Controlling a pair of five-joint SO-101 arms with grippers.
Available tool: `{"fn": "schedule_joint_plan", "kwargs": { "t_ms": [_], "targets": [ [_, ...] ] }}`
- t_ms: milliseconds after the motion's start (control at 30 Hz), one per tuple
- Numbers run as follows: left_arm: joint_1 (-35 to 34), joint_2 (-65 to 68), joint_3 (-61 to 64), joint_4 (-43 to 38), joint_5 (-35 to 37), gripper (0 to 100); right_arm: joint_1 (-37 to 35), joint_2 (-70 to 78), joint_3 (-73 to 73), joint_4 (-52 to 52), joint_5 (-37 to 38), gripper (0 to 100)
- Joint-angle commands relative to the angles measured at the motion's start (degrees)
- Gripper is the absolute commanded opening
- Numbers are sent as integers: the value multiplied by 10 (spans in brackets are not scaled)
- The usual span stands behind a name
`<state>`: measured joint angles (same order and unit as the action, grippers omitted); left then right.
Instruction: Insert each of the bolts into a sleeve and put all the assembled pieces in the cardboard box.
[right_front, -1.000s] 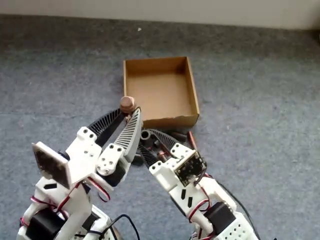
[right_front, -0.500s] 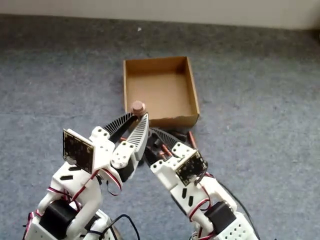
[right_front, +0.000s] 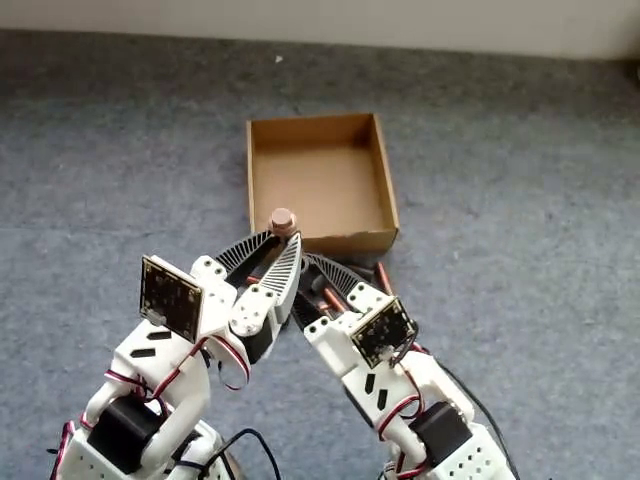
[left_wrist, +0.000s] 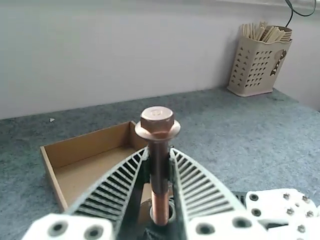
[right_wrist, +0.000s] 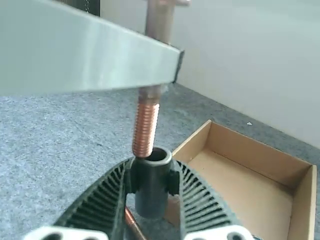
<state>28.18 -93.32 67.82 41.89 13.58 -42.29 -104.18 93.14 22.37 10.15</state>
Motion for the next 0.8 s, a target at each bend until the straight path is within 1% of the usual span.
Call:
{"fn": "schedule_joint_plan", "kwargs": {
  "t_ms": [0,567,667,767],
  "targets": [
    [8,3,-1,-11,5,6,-9,-12,-14,-14,4,5],
    [8,2,14,-10,5,6,-13,-12,-15,-13,7,5],
    [13,2,14,-7,-28,6,-12,-12,-15,-14,7,5],
    [37,1,14,-6,-53,6,-12,-12,-15,-14,7,5]
  ]
}}
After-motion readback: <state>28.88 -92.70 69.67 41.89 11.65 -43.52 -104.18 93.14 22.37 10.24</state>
